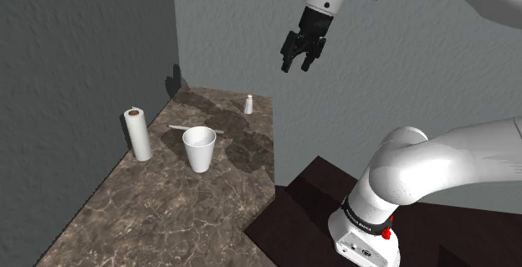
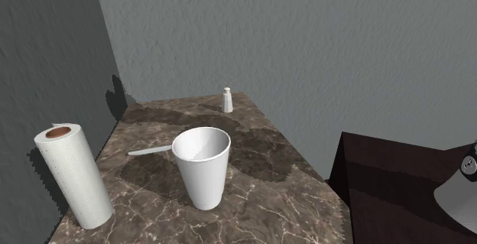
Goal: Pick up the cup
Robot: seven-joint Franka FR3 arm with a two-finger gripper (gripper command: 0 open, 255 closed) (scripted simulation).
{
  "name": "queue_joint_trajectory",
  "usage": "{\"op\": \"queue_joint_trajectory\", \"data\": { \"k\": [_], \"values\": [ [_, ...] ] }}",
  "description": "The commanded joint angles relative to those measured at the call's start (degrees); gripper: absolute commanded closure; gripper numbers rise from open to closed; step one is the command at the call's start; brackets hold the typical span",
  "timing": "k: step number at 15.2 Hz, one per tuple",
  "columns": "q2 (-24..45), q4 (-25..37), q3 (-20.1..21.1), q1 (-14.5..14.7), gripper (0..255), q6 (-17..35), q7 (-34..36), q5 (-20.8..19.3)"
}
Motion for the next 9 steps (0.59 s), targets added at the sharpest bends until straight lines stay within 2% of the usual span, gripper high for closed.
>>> {"op": "queue_joint_trajectory", "data": {
  "k": [1, 9],
  "values": [
    [0.0, 0.0, 0.0, 0.0, 0, 0.0, 0.0, 0.0],
    [10.41, -4.95, 3.37, 1.42, 0, 15.07, 3.55, 2.81]
  ]
}}
